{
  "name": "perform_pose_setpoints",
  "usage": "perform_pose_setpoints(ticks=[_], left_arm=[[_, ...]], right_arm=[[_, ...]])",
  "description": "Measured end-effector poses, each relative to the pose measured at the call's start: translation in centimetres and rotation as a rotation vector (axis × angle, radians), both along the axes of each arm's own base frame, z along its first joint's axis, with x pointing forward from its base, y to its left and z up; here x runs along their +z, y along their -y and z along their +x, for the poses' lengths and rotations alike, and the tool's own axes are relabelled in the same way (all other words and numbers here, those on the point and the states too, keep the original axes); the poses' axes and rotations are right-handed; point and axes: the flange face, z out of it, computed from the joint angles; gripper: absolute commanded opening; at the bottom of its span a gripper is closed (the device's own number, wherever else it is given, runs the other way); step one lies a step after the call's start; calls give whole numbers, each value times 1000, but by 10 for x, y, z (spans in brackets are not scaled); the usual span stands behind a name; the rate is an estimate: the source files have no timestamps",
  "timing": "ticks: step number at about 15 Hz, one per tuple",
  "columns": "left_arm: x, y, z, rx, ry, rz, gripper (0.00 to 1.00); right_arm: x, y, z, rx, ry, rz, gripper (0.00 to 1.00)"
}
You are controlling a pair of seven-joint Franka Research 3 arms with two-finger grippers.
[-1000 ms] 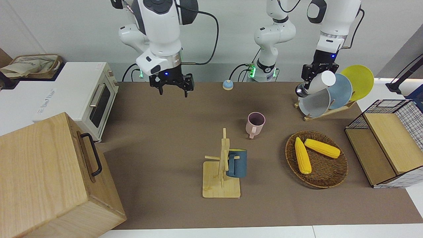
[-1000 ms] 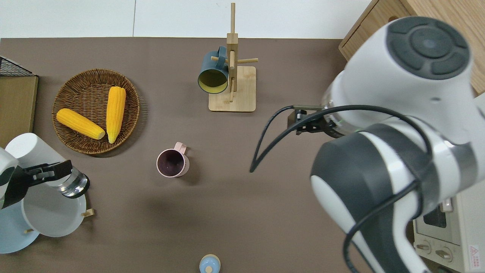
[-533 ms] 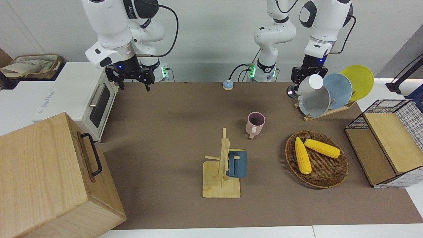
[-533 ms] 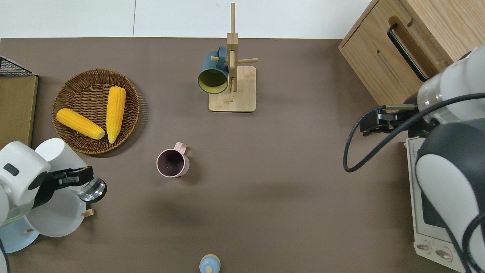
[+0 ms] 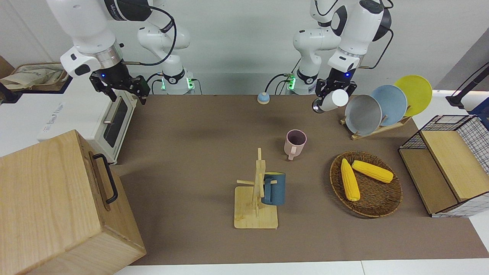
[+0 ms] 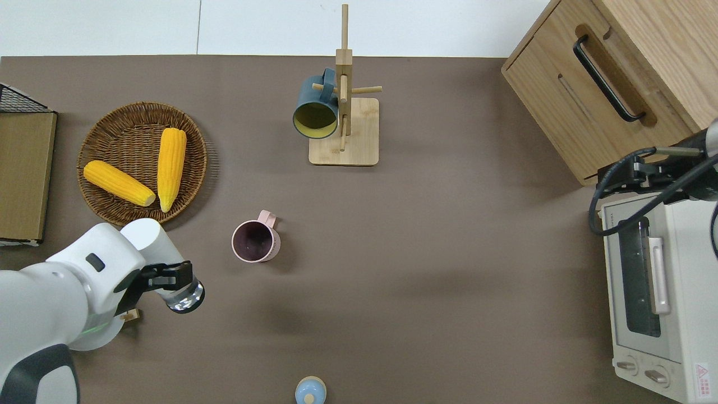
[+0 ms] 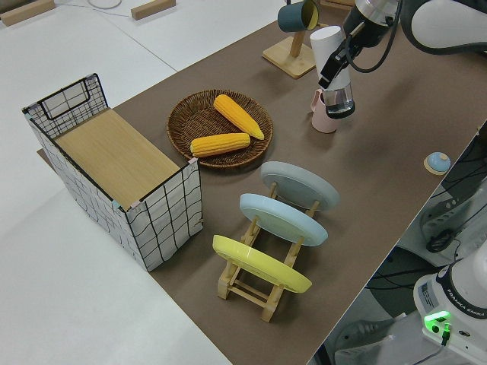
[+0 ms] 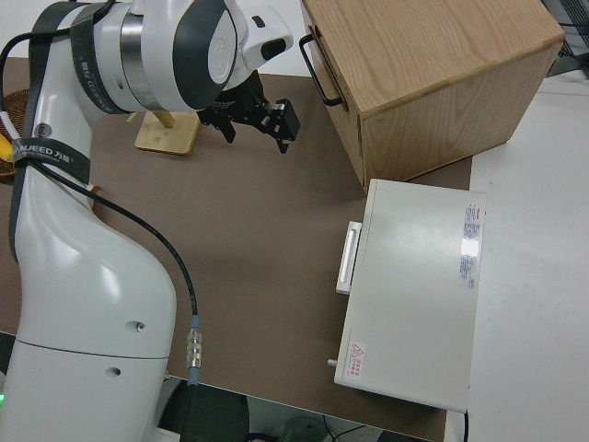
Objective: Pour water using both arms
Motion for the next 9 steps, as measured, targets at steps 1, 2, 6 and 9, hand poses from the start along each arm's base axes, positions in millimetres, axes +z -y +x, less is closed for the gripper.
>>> perform_pose_setpoints(ticks=[1,2,6,9], left_arm=[[-4,8,-3,-16,-9,-4,0],[-9,18,-6,-33,-19,-5,0],[-24,42,-15,-71,-48,-9,0],[-36,56,-21,-94,-70,-4,0]], right_arm=[[0,0,0,1,1,2,990],[1,-4,-1,7,3,4,992],[3,-15,-2,27,6,7,992],[4,-16,-2,28,7,7,992]])
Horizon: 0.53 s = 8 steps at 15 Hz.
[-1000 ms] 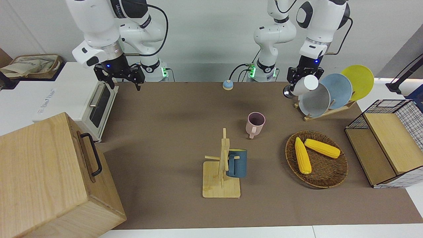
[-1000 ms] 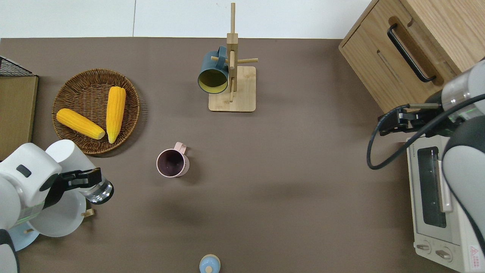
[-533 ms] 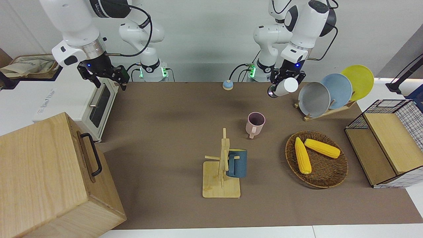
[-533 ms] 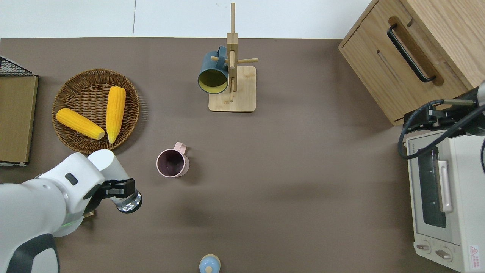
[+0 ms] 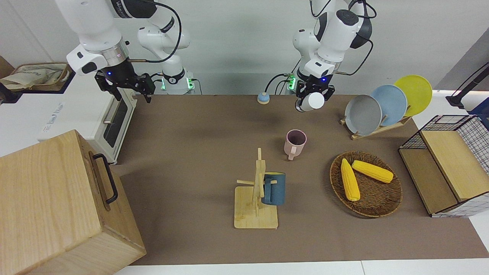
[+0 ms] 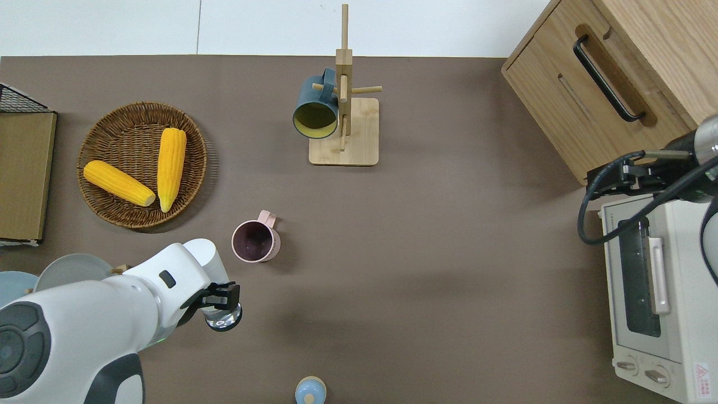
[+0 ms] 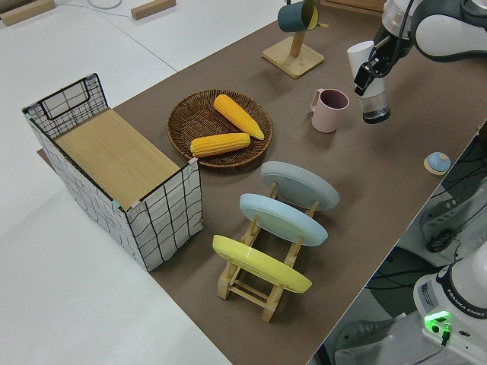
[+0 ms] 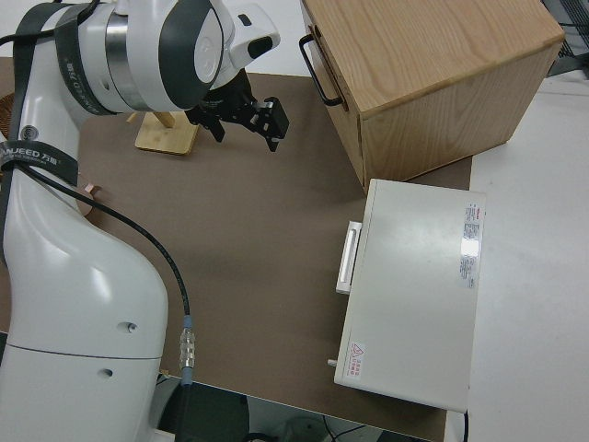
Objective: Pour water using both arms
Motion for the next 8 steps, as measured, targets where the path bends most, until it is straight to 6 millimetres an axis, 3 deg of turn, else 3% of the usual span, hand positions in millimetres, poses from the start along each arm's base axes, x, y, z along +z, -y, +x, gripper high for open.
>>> perform_pose_setpoints(ticks=[8], left_arm=[[-48,9,19,-11,-70,-3,0]], right_arm=[[0,0,0,0,0,0,992]])
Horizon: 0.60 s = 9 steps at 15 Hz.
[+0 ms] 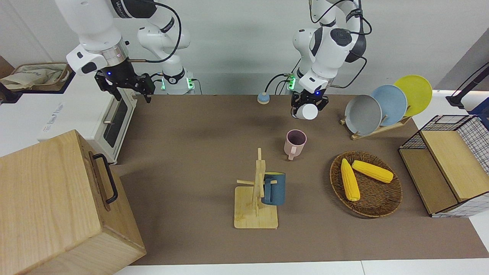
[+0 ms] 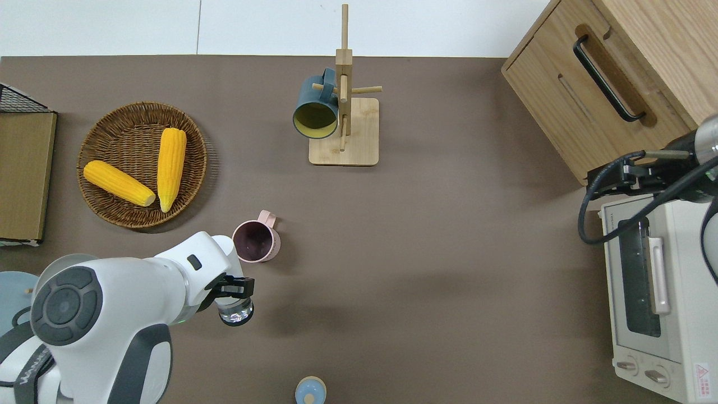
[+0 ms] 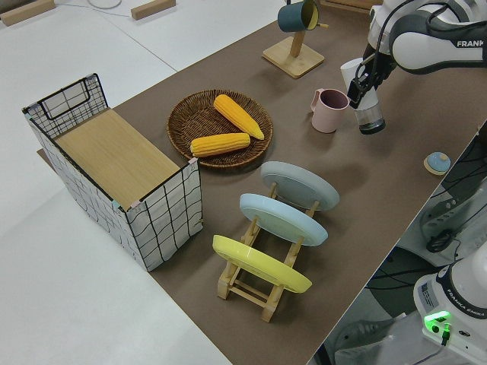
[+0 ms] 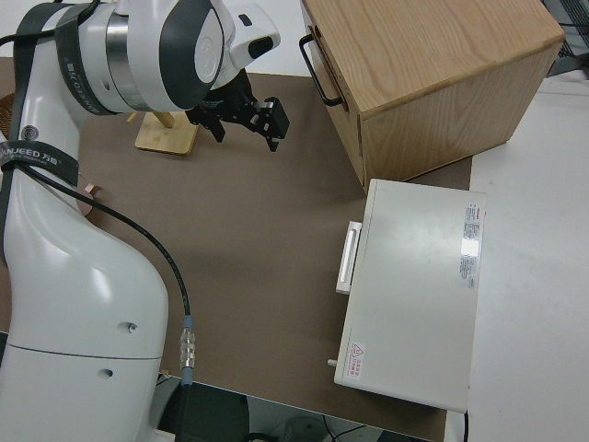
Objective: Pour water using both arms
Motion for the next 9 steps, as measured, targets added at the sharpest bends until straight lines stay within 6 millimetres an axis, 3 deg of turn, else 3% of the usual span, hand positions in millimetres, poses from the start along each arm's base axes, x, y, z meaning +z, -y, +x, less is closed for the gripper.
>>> perform_pose_setpoints(ticks=[5,9], left_arm=[[-14,7,11,-12,-36,-4,0],[-4,14,21,-45,-140,6,0]], right_arm=[[0,0,0,0,0,0,992],[0,0,0,0,0,0,992]])
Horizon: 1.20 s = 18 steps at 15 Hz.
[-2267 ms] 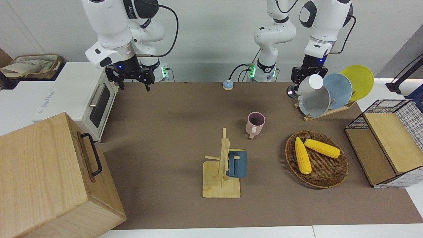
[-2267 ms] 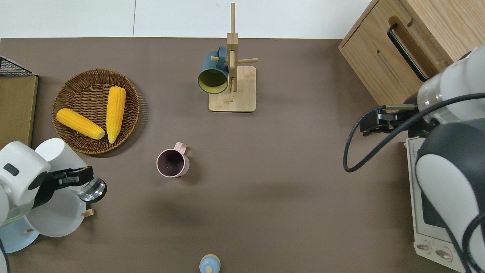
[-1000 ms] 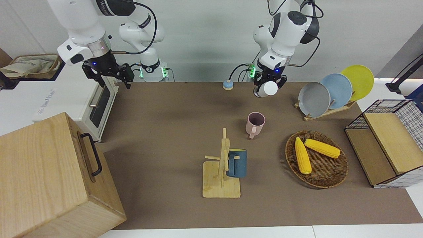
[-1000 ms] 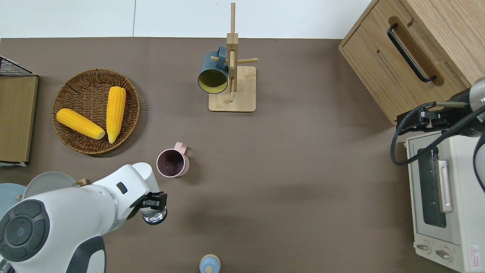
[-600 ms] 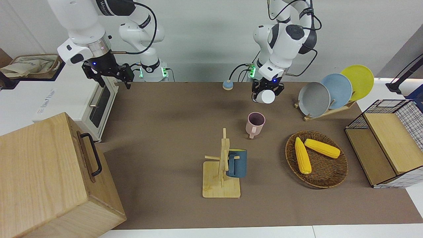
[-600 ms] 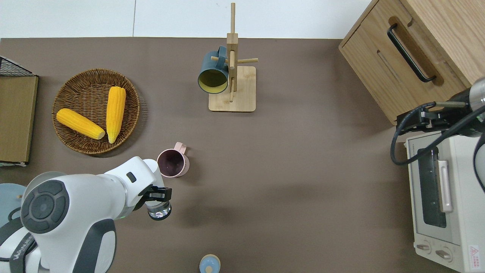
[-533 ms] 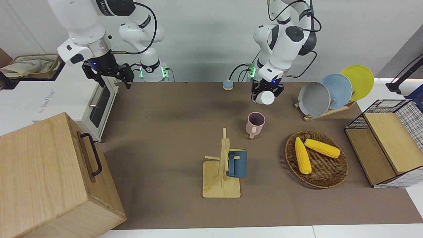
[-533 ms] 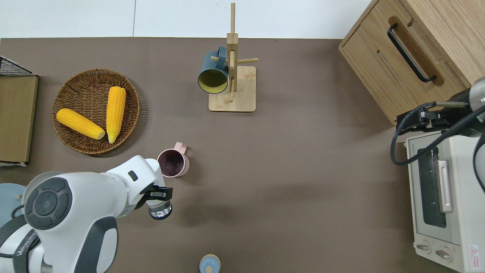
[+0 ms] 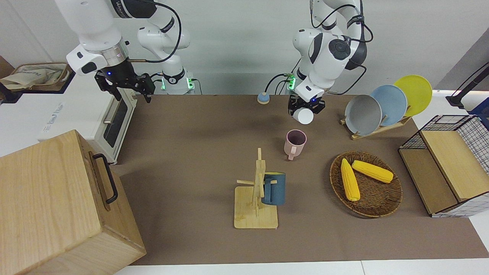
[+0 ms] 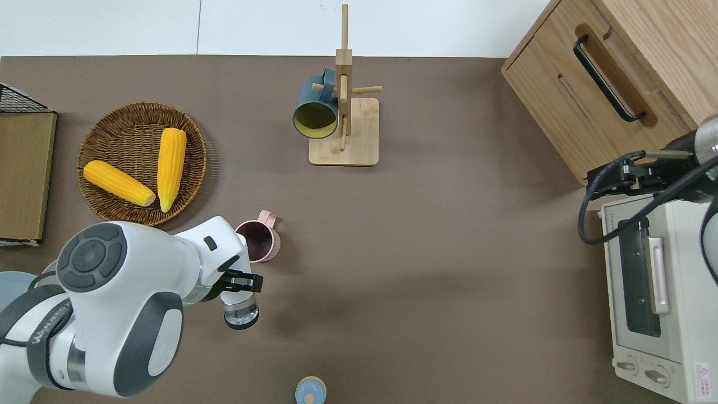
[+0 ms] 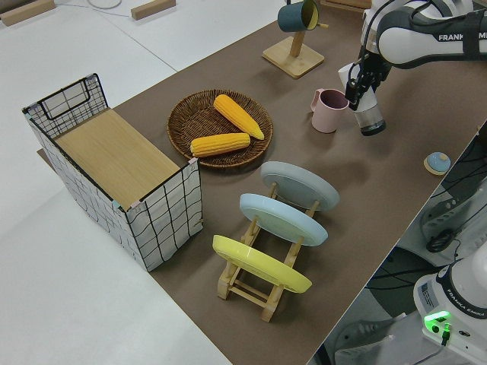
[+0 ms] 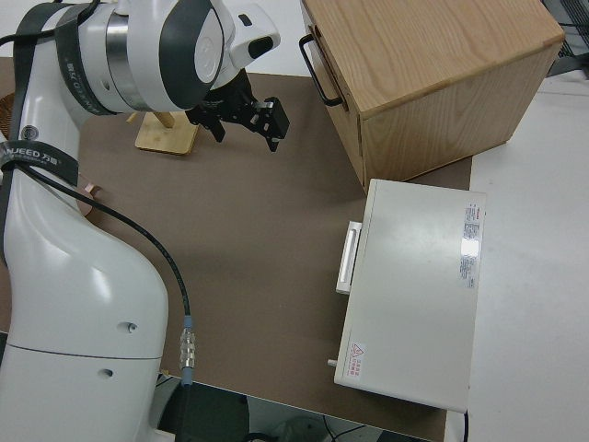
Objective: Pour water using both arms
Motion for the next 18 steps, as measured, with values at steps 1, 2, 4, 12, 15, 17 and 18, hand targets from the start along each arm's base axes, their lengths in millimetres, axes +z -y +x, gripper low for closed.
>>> perform_pose_setpoints(ticks=[1,2,4,12,15,17,18], left_arm=[[1,1,2,-4,-19,0,0],[0,2,4,-10,-44,2,0],[-7,2,4,-14,-79,8,0],[-29,-4,13,-19,-200,28,0],[-38,-3,27,-19,-242,37,0],[-46,-2,32,-20,-262,46,0],[-44,-1,33,-21,-272,48,0]], right_arm=[[0,0,0,0,0,0,992],[0,0,0,0,0,0,992],[0,0,0,0,0,0,992],[0,0,0,0,0,0,992],[0,0,0,0,0,0,992],[0,0,0,0,0,0,992],[0,0,0,0,0,0,992]])
